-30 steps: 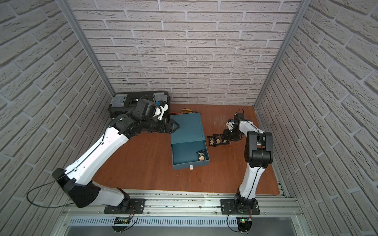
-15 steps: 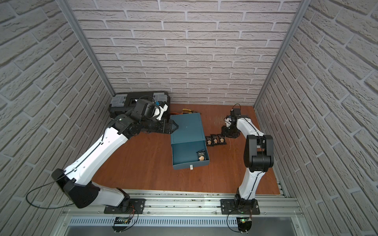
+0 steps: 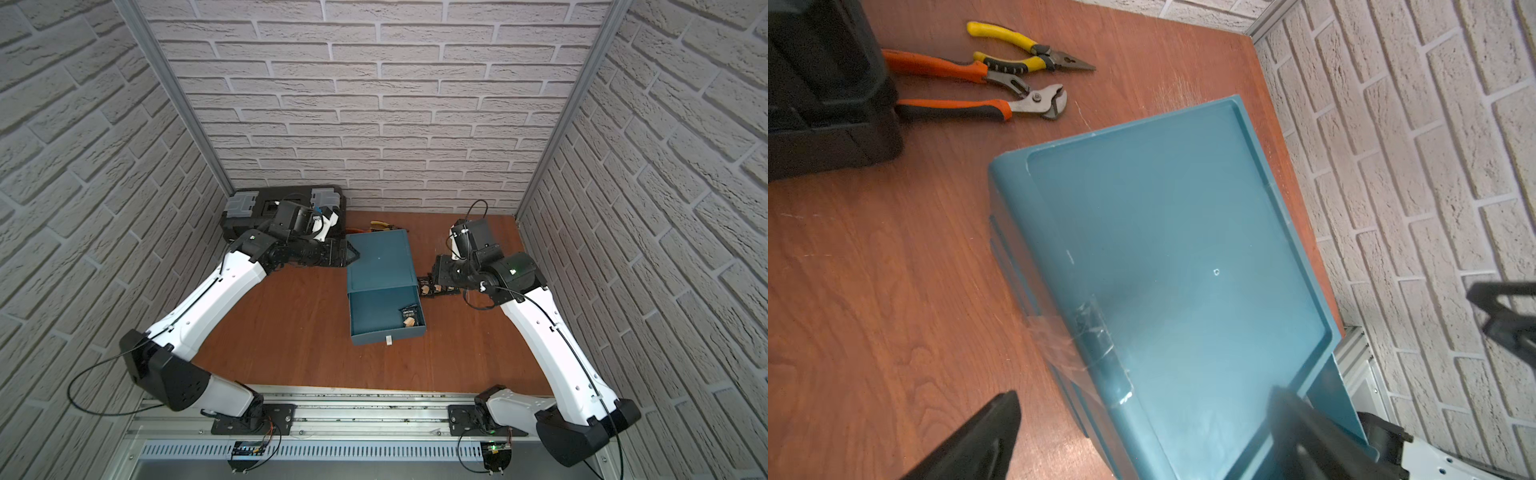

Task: Take the cookies out of the drawer
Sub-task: Move the cookie to the center of the board, then pick up the cookie from the drawer.

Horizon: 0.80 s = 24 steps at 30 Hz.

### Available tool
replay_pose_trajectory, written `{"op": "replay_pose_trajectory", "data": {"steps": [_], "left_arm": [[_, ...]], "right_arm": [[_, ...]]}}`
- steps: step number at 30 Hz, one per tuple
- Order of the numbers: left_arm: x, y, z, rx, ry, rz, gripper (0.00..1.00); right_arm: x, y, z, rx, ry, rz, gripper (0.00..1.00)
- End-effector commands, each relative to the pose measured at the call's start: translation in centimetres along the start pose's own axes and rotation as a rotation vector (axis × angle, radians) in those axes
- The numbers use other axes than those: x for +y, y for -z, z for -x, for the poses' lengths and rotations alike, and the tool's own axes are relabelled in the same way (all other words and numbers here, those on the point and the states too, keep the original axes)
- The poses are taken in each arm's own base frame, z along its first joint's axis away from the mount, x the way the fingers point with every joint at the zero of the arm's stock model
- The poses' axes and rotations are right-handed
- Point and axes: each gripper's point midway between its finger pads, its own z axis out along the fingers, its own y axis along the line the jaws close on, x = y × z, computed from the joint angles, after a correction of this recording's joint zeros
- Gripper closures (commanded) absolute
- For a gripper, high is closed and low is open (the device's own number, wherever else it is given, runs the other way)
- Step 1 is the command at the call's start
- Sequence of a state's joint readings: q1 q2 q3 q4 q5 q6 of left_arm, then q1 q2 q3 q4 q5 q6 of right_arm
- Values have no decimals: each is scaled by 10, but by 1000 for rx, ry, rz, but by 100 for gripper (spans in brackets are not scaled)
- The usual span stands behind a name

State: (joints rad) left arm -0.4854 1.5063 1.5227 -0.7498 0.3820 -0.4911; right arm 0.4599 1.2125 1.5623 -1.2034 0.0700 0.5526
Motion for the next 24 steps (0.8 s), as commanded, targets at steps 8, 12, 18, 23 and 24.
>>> {"op": "replay_pose_trajectory", "data": {"steps": [8,12,18,23,24], "left_arm": [[-2,-16,1,7,-15,-56,1],[-1,-18,1,12,-18,-54,1],[-2,-18,1,16,-19,-64,1],[3,-18,-3,12,-15,-59,1],[4,-18,-4,15,-11,-59,1]], "right_arm": [[50,18,-51,187,265,-188,45],[65,6,-70,243,288,-196,44],[67,-10,-81,281,243,-225,41],[72,-34,-99,342,239,-230,38],[74,-39,-102,359,240,-232,38]]}}
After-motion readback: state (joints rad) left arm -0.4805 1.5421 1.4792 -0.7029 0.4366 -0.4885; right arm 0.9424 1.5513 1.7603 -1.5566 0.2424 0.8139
